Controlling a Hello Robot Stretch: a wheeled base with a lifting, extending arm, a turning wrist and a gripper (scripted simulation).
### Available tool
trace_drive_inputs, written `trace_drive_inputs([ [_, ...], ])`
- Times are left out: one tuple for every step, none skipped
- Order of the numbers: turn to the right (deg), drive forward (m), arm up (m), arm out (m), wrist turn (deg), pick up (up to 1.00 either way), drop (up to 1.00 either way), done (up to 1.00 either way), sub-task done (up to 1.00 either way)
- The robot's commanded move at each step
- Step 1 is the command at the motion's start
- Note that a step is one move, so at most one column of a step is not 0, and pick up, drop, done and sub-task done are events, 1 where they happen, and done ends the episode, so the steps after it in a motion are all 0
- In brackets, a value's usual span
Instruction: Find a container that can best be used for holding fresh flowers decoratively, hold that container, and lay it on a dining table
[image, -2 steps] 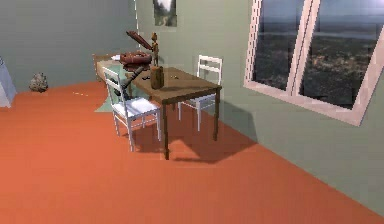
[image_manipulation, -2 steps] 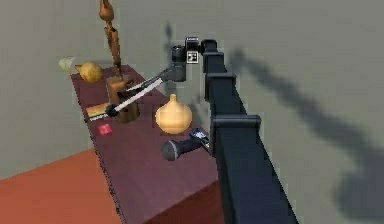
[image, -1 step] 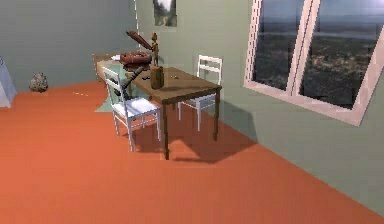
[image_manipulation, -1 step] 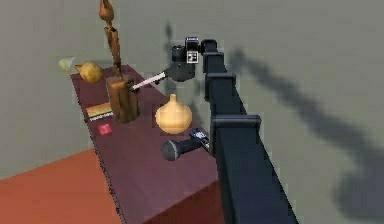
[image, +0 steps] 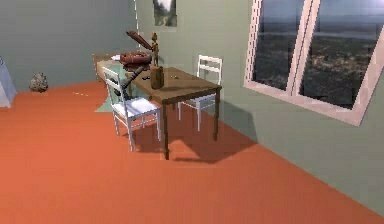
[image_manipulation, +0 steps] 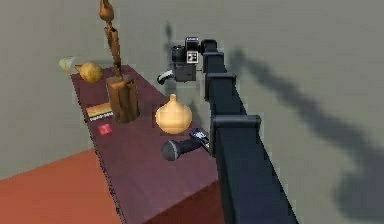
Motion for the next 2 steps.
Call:
trace_drive_inputs([
  [0.0,0.0,-0.22,0.0,0.0,0.0,0.0,0.0,0.0],
  [0.0,0.0,0.0,0.0,0.0,1.0,0.0,0.0,0.0],
])
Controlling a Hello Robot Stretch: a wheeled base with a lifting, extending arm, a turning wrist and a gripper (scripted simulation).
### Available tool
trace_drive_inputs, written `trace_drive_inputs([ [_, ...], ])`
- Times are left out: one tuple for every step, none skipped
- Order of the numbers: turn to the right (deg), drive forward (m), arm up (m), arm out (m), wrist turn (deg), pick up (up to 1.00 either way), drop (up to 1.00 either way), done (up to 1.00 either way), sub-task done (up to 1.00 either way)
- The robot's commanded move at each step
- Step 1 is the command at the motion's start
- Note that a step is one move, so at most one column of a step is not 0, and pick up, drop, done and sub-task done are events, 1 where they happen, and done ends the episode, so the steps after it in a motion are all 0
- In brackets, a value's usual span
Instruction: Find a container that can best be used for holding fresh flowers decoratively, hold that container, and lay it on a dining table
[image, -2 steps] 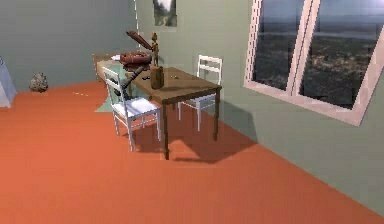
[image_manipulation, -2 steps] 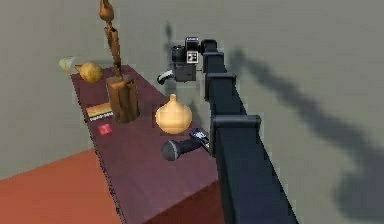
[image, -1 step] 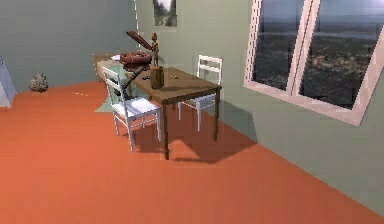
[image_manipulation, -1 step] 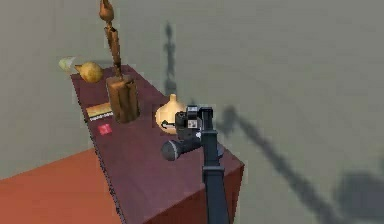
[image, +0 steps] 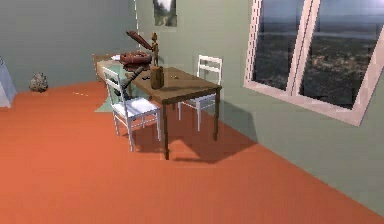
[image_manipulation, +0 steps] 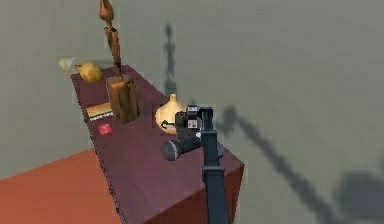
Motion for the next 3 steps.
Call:
trace_drive_inputs([
  [0.0,0.0,0.1,0.0,0.0,0.0,0.0,0.0,0.0],
  [0.0,0.0,0.12,0.0,0.0,0.0,0.0,0.0,0.0],
  [0.0,0.0,0.0,0.0,-45.0,0.0,0.0,0.0,0.0],
])
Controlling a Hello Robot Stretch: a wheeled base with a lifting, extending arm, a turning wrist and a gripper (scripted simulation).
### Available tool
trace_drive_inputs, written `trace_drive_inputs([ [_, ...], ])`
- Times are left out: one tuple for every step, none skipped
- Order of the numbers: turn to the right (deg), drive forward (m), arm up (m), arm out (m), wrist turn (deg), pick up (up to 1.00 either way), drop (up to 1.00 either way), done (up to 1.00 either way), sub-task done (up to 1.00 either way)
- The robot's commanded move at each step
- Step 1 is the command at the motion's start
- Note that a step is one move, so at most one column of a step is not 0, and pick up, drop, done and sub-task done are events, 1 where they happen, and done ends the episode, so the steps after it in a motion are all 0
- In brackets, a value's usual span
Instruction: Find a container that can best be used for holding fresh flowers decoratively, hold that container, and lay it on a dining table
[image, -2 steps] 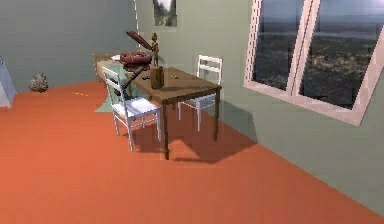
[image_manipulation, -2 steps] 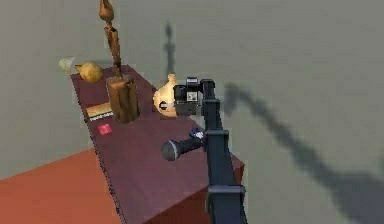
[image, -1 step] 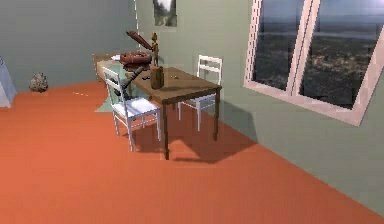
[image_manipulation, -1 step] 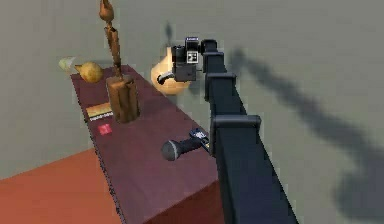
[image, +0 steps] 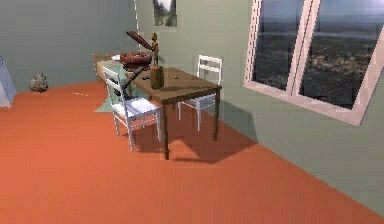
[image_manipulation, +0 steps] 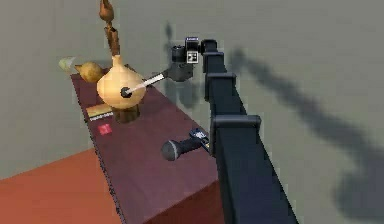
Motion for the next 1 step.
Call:
trace_drive_inputs([
  [0.0,0.0,0.0,0.0,-45.0,0.0,0.0,0.0,0.0],
])
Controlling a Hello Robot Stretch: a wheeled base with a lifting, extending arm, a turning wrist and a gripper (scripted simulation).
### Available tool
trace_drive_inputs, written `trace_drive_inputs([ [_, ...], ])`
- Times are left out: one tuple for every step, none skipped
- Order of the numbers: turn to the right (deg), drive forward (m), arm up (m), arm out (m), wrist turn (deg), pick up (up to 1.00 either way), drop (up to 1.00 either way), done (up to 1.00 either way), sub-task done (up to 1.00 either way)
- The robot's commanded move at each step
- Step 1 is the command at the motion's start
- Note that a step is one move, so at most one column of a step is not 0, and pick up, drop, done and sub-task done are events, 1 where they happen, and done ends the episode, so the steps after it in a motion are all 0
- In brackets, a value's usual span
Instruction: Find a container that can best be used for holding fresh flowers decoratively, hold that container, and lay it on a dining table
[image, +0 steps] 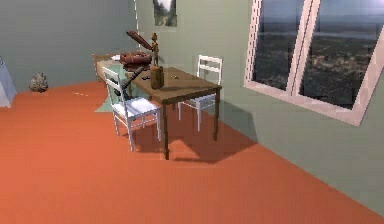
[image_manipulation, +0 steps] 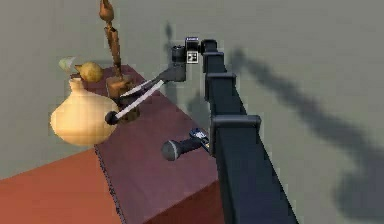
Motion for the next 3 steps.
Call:
trace_drive_inputs([
  [0.0,0.0,0.0,0.0,-27.0,0.0,0.0,0.0,0.0],
  [0.0,0.0,0.0,-0.46,0.0,0.0,0.0,0.0,0.0],
  [-45.0,0.0,0.0,0.0,0.0,0.0,0.0,0.0,0.0],
])
